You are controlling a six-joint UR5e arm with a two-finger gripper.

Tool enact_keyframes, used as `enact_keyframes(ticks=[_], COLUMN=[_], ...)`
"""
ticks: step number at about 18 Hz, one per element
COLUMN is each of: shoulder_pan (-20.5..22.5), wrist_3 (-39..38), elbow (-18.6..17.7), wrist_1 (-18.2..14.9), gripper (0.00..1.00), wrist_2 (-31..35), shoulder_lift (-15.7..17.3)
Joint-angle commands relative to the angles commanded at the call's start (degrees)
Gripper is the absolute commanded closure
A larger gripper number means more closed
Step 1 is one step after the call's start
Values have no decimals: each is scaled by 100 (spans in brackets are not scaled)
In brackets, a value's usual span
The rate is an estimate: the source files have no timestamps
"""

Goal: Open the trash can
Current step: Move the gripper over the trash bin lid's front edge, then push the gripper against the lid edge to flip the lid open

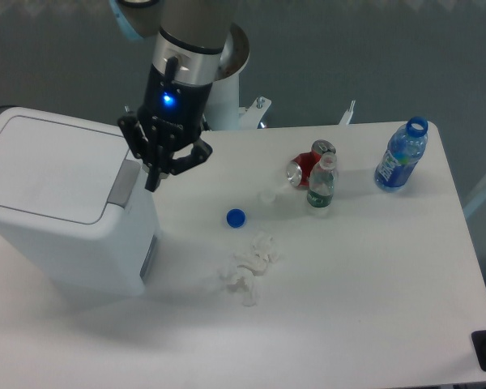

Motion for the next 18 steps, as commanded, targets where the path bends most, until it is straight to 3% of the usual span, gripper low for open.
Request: enact_keyframes(ticks=[18], shoulder_pan=[-70], wrist_3=[-26], elbow=[-70], wrist_1=[18], gripper=[100], wrist_2=[-9], shoulder_lift=[-18])
